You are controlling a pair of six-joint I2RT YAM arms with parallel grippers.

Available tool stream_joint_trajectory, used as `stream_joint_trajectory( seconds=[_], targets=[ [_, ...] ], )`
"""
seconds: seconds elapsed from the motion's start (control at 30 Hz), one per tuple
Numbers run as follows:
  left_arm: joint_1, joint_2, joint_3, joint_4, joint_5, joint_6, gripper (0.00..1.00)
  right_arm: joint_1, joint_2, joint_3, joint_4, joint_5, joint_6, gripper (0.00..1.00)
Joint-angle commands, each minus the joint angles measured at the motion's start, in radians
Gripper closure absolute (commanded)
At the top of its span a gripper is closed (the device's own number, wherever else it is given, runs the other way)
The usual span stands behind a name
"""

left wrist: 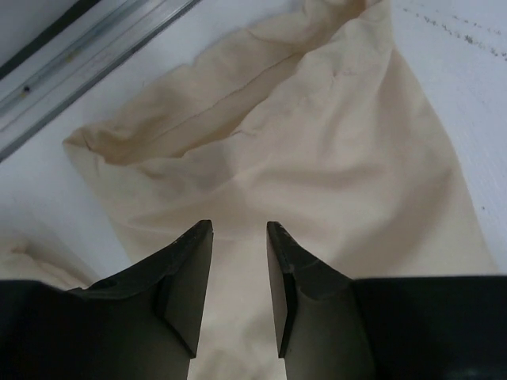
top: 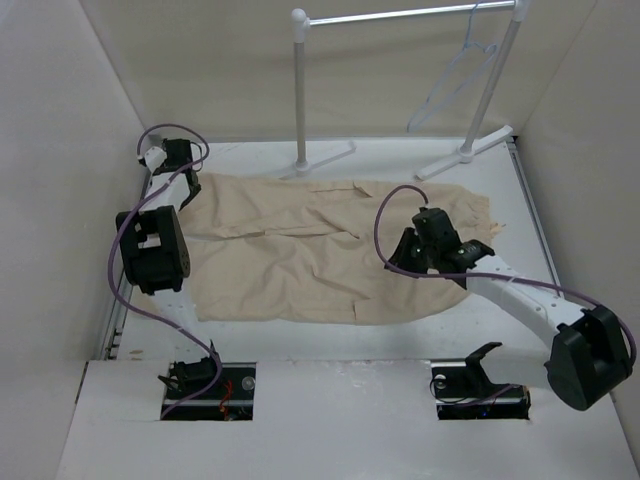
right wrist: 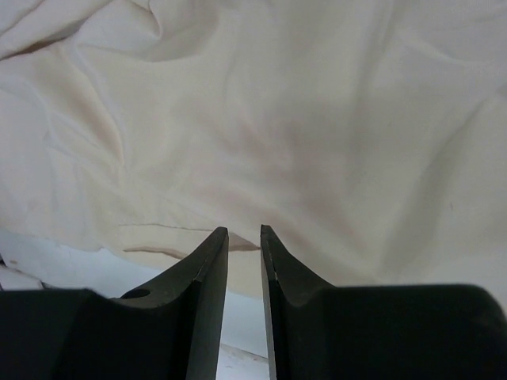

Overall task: Place the trousers on the hanger
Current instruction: Flatten out the trousers at the center of the board.

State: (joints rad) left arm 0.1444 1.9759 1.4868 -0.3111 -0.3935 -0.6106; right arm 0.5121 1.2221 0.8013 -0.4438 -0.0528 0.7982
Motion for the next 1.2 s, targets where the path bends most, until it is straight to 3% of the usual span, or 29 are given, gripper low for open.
stream_joint_trajectory(
  seconds=[0.0, 0.3, 0.47, 0.57, 0.7, 0.77, 0.83, 0.9, 1.07, 1.17],
  targets=[
    [0.017, 0.043, 0.087, -0.019, -0.060, 0.066, 0.68, -0.005, -0.015, -0.043, 0.051, -0.012, -0.014, 0.71],
    [0.116, 0.215, 0.222, -0.025, -0.097, 0.089, 0.66, -0.137, -0.131, -0.105, -0.044, -0.016, -0.021, 0.70],
    [0.122, 0.127, 0.210, -0.025, -0.084, 0.088, 0.54, -0.163, -0.196, -0.070, -0.101, -0.009, -0.033, 0.57],
    [0.110, -0.021, 0.085, -0.016, -0.091, 0.058, 0.45, -0.159, -0.229, -0.057, -0.116, -0.013, -0.033, 0.47],
    [0.070, -0.260, -0.156, -0.017, -0.085, -0.021, 0.42, -0.116, -0.265, -0.060, -0.102, -0.024, -0.024, 0.44],
    [0.048, -0.395, -0.302, -0.031, -0.055, -0.070, 0.42, -0.082, -0.279, -0.068, -0.090, -0.024, -0.027, 0.56],
    [0.041, -0.535, -0.451, -0.075, -0.012, -0.127, 0.43, -0.057, -0.295, -0.079, -0.088, -0.030, -0.028, 0.83],
    [0.051, -0.691, -0.593, -0.144, 0.010, -0.190, 0.44, -0.042, -0.321, -0.096, -0.093, -0.041, -0.021, 0.92],
    [0.209, -1.061, -0.813, -0.397, 0.030, -0.307, 0.44, 0.009, -0.391, -0.155, -0.085, -0.068, 0.001, 0.90],
    [0.330, -1.144, -0.870, -0.454, 0.065, -0.327, 0.43, 0.029, -0.411, -0.195, -0.084, -0.088, 0.010, 0.83]
  ],
)
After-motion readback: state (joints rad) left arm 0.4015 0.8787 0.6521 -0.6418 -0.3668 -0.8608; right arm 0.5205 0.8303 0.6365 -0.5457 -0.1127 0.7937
